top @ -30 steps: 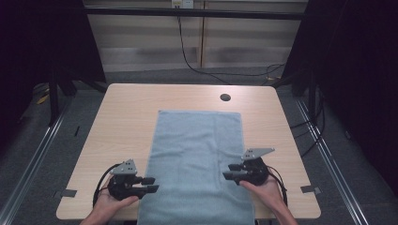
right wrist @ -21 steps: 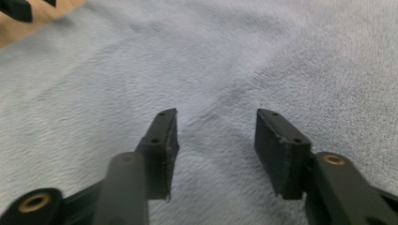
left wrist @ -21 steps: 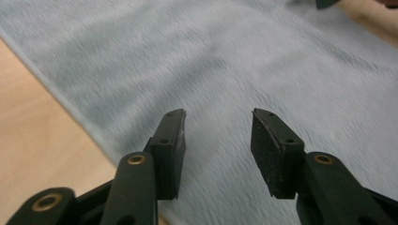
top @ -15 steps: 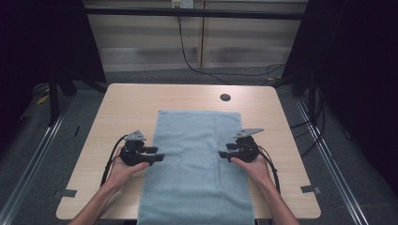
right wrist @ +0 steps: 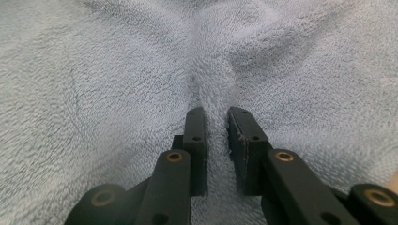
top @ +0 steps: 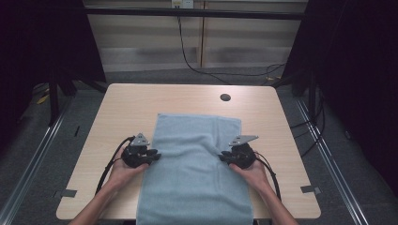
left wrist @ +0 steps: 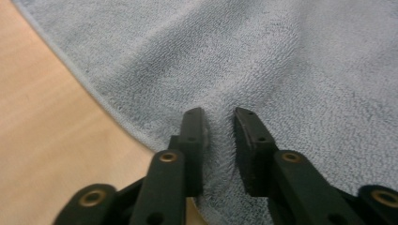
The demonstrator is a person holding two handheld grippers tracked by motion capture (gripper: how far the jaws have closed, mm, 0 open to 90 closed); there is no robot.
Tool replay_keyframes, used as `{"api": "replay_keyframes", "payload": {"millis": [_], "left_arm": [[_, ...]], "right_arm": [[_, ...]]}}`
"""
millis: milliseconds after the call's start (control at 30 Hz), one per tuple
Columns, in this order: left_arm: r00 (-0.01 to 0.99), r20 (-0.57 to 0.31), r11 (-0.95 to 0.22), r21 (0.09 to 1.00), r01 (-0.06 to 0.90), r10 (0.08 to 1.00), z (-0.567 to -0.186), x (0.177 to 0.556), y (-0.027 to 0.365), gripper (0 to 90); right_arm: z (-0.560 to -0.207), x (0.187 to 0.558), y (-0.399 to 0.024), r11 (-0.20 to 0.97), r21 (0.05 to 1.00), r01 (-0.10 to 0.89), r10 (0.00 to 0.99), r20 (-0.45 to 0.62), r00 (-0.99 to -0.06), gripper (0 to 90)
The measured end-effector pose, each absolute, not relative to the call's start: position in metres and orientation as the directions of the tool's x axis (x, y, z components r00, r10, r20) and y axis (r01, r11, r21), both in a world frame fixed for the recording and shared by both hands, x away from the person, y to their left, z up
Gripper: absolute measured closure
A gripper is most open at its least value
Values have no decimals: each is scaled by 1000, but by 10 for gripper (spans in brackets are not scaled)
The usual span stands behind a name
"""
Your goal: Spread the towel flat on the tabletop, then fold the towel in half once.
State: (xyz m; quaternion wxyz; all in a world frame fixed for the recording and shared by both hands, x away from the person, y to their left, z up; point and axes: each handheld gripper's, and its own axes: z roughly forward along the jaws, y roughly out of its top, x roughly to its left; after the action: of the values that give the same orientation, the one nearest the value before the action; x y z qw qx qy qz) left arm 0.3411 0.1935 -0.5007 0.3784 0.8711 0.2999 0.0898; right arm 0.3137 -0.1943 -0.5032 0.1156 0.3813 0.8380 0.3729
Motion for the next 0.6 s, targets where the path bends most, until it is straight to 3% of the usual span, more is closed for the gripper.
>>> {"api": "replay_keyframes", "payload": {"millis": [100, 367, 400, 500, 600], "left_arm": [[813, -104, -522, 718, 460, 573, -501, 325, 202, 792], [832, -172, -518, 711, 476, 528, -500, 282, 219, 795], [840, -164, -531, 708, 466, 518, -499, 278, 220, 794], [839, -193, -508, 720, 473, 508, -502, 274, 226, 781], [839, -203, -504, 720, 477, 505, -502, 277, 227, 782]], "right_arm": [[-503, 300, -194, 431, 712, 555, 709, 114, -696, 773], [-501, 255, -193, 436, 707, 556, 657, 172, -734, 766], [-500, 251, -192, 446, 699, 559, 649, 178, -740, 751], [-496, 245, -191, 475, 692, 544, 627, 167, -761, 595], [-489, 263, -206, 403, 726, 557, 667, 184, -723, 560]]}}
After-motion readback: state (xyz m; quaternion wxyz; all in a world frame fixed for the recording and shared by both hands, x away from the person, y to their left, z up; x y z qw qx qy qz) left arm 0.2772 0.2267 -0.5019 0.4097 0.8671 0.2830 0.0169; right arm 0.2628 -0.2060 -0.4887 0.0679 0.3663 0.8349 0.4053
